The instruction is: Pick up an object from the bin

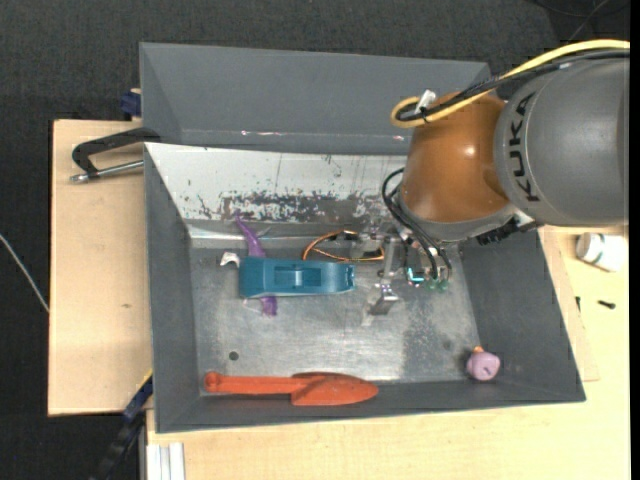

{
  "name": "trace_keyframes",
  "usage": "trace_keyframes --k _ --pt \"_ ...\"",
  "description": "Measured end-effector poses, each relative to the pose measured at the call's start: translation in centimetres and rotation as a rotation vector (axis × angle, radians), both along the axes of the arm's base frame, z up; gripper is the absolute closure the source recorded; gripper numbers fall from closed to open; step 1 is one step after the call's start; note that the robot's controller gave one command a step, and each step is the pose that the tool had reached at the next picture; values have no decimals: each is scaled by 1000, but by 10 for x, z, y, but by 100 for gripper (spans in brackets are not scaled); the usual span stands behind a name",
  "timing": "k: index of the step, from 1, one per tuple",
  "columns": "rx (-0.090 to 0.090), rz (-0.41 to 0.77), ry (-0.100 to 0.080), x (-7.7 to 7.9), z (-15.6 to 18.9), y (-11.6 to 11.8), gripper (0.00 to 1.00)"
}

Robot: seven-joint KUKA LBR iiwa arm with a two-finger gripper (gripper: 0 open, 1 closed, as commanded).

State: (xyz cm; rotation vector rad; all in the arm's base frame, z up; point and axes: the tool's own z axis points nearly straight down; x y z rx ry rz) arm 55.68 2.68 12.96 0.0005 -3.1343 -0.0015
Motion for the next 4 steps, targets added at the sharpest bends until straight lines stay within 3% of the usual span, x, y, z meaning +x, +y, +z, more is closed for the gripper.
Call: trace_keyframes --k 1,2,3,4 --pt "0 -1 -8 2 4 0 0" --pt "-3 229 -17 16 -45 47 100" --pt "-3 229 -17 16 -45 47 100" --pt "0 201 -6 6 75 32 100"
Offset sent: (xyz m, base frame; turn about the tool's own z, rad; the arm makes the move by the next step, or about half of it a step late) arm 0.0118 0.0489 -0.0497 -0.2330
